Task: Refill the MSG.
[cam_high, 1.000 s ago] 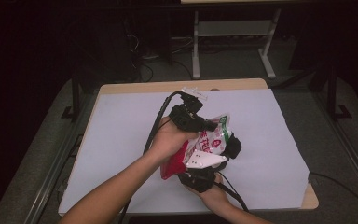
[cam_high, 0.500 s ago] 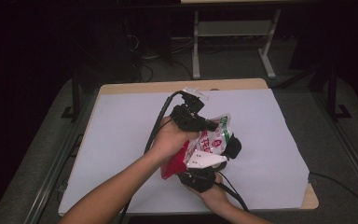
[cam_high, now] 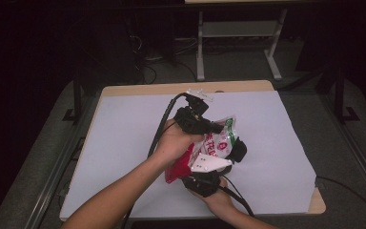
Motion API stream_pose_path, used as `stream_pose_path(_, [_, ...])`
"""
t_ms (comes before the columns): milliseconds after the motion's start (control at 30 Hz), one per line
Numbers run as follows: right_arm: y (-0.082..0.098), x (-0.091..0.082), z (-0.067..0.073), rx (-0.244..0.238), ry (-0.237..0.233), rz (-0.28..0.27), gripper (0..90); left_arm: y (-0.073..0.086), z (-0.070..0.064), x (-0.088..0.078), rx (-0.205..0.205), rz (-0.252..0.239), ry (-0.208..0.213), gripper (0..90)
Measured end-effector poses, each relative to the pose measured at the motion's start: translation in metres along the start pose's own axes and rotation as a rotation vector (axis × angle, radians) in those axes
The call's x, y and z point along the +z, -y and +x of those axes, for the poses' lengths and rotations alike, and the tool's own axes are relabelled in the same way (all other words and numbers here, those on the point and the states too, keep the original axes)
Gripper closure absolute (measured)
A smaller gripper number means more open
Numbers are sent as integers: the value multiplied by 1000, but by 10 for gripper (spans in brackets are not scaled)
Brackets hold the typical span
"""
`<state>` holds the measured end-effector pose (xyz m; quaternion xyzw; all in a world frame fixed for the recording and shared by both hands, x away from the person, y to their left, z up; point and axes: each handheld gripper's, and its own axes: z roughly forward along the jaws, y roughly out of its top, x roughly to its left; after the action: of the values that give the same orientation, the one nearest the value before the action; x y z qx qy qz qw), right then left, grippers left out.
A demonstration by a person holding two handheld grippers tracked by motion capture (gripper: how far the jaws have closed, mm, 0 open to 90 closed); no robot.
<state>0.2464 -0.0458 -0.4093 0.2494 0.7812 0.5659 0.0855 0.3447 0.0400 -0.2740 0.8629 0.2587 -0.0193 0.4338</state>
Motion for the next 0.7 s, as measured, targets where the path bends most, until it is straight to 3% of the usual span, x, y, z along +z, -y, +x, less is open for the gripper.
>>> stream_pose_path(700, [0,0,0,4,-8,-3,900,0,1,2,-2,6,-1,900])
